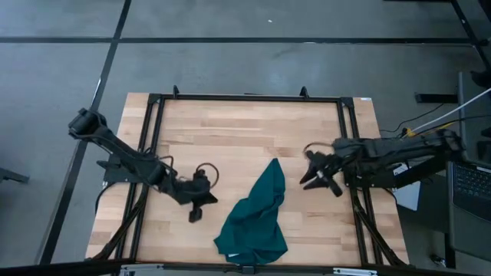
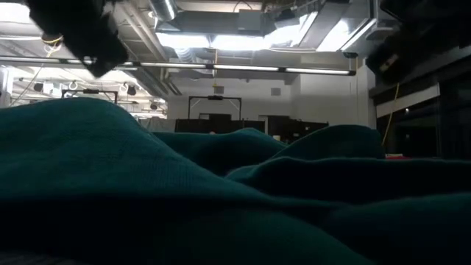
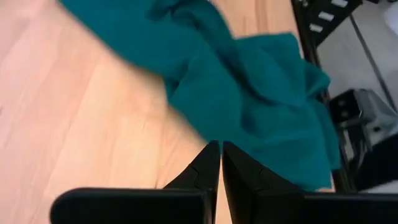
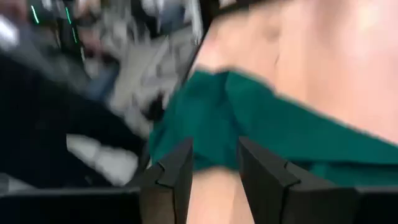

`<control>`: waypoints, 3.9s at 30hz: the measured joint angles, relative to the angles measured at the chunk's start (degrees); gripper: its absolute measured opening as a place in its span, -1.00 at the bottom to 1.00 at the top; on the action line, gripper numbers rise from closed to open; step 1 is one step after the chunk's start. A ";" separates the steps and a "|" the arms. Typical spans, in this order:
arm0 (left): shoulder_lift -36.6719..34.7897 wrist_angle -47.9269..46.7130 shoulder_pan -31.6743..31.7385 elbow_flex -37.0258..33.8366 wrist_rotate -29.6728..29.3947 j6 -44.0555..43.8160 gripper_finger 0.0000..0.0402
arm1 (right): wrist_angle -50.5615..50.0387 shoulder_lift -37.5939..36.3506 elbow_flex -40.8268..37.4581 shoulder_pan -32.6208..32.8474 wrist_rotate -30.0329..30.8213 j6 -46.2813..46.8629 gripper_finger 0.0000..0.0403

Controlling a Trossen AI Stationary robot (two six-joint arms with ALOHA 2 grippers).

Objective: Fold microfiber towels
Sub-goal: Fold the towel

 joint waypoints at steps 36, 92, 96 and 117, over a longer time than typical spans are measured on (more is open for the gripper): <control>1.24 -8.91 -12.26 3.63 -19.66 -17.10 -0.93 | -4.72 53.17 25.69 8.86 5.63 -27.10 -0.42; 48.91 3.26 1.81 44.02 13.33 40.90 -0.61 | -14.33 27.67 13.84 25.10 13.35 4.57 0.11; 50.86 1.75 2.01 45.22 11.83 40.76 -0.61 | -14.13 27.58 13.84 29.19 15.31 7.62 0.01; 50.09 -7.90 0.30 48.04 12.71 36.36 -0.63 | -5.77 29.13 13.82 29.03 27.92 6.92 -0.02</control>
